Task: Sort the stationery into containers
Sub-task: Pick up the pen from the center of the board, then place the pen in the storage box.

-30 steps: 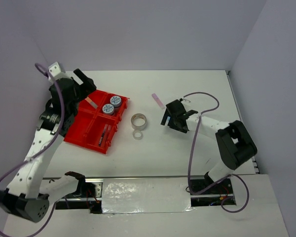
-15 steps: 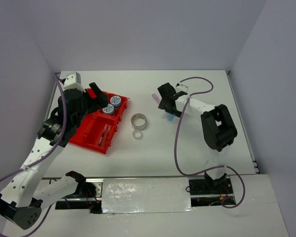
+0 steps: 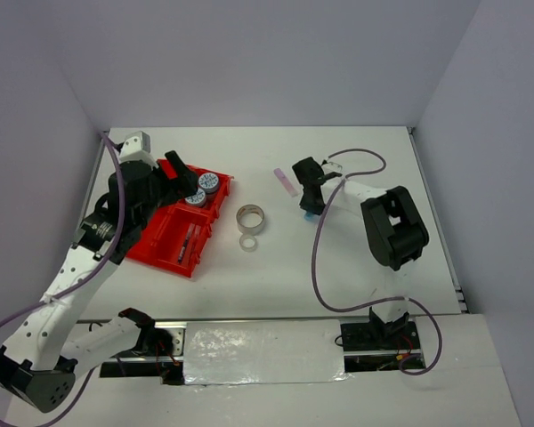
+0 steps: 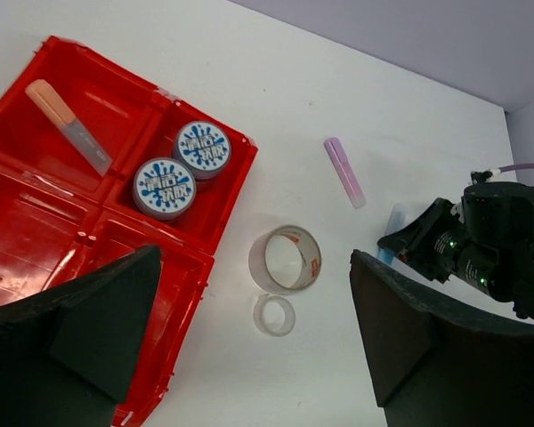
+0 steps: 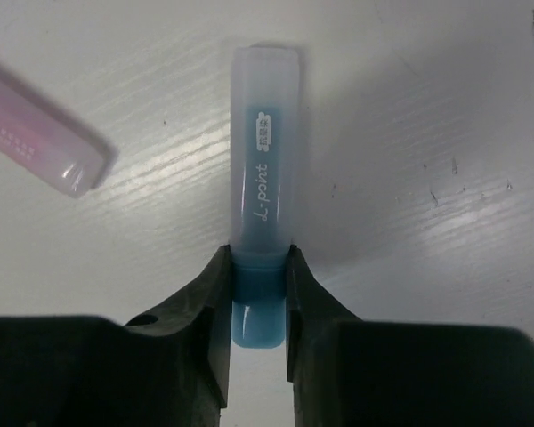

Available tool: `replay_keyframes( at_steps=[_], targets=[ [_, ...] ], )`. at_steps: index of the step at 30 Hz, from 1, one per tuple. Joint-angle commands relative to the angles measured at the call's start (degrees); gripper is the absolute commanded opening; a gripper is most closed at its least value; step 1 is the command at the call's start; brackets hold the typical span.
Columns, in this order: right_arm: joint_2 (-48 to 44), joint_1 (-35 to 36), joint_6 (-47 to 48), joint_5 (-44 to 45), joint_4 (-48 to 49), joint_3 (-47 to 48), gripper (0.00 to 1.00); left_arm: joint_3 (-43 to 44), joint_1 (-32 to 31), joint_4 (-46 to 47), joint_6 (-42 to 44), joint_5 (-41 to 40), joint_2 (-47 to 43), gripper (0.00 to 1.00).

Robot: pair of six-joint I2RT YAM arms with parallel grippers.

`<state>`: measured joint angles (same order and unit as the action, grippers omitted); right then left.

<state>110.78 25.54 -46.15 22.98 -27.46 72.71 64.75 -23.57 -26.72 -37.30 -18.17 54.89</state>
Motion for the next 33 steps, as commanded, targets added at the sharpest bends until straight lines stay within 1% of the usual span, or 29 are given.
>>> replay_keyframes(
  at_steps=[1,2,3,4,5,6,7,8,9,10,12,13,14,15,18,21,23,24,26,27,29,30,31,32,33],
  targets=[
    [-6.4,0.7,4.8,-7.1,7.4,-8.0,0.0,-0.9,-0.2,4.0,1.9,5.6,1.0,0.99],
    [-12.2,1.3,6.4,-8.0,10.7,-10.4,0.0,-0.7,-0.2,5.6,2.1,8.4,2.0,0.99],
    [-15.5,2.0,10.2,-9.9,17.8,-12.6,0.0,-0.5,-0.2,6.3,2.1,15.2,2.9,0.99],
    [-18.4,3.7,12.5,-11.7,21.5,-17.2,0.0,-0.3,-0.2,7.3,1.7,18.1,5.1,0.99],
    [-24.3,4.4,16.4,-14.0,28.5,-19.5,0.0,-0.6,-0.2,10.0,0.6,21.6,6.1,0.99],
    [-27.1,6.1,17.8,-18.2,32.3,-23.1,0.0,-0.9,-0.3,11.6,-0.3,27.2,7.8,0.99],
    [-31.6,7.1,19.0,-19.5,34.5,-24.4,0.0,-1.4,-0.4,13.2,-2.4,29.4,8.3,0.99],
    [-33.4,8.1,20.9,-20.4,38.0,-25.5,0.0,-2.7,-0.4,16.9,-3.6,31.2,8.9,0.99],
    [-35.0,9.2,21.7,-21.5,39.1,-26.4,0.0,-3.4,-0.6,18.7,-4.9,33.6,9.8,0.99],
    [-37.0,11.3,21.9,-20.7,39.1,-26.6,0.0,-4.2,-0.9,20.0,-7.1,34.3,10.2,0.99],
    [-37.9,12.8,22.8,-21.0,37.5,-25.5,0.0,-4.8,-1.6,22.8,-9.0,34.3,11.6,0.99],
    [-38.5,13.9,23.0,-23.8,37.6,-24.8,0.0,-5.1,-1.8,23.9,-10.5,35.0,12.1,0.99],
    [-39.0,14.5,23.3,-25.9,39.2,-24.7,0.0,-5.7,-2.1,26.1,-11.0,35.5,12.9,0.99],
    [-40.2,15.2,23.5,-29.1,40.9,-25.4,0.0,-5.9,-2.2,26.3,-12.0,36.4,13.5,0.98],
    [-41.3,17.6,22.8,-31.6,44.3,-25.2,0.0,-6.7,-2.2,30.0,-13.3,38.5,15.6,0.98],
    [-40.4,18.5,22.4,-33.2,44.3,-23.3,0.01,-8.6,-2.2,34.7,-15.9,41.9,16.6,0.94],
    [-39.7,18.7,22.2,-32.9,44.2,-22.8,0.0,-9.3,-2.2,35.7,-16.1,43.2,17.3,0.9],
    [-39.6,18.8,22.0,-33.0,44.7,-22.9,0.0,-9.2,-2.3,35.7,-16.1,43.3,17.4,0.84],
    [-39.9,18.9,21.7,-34.4,45.9,-23.0,0.01,-8.9,-2.2,34.3,-15.2,42.3,17.5,0.78],
    [-39.9,19.3,21.7,-35.0,46.2,-23.0,0.01,-8.9,-2.2,33.9,-14.6,41.9,17.4,0.61],
    [-40.1,19.7,22.1,-36.2,47.2,-23.3,0.01,-8.2,-2.2,32.4,-14.0,40.4,17.6,0.41],
    [-40.4,20.2,22.2,-36.6,47.8,-23.5,0.03,-7.8,-2.2,31.5,-13.2,39.8,17.7,0.23],
    [-40.5,20.3,22.4,-37.3,48.8,-23.7,0.06,-6.8,-2.2,30.0,-12.6,39.1,17.9,0.16],
    [-40.4,20.3,22.4,-38.0,49.3,-24.0,0.11,-6.5,-2.2,29.3,-12.2,37.6,18.1,0.09],
    [-40.6,20.3,22.0,-38.4,50.6,-24.9,0.43,-5.3,-2.1,28.5,-11.0,36.6,18.1,0.0]
  ],
)
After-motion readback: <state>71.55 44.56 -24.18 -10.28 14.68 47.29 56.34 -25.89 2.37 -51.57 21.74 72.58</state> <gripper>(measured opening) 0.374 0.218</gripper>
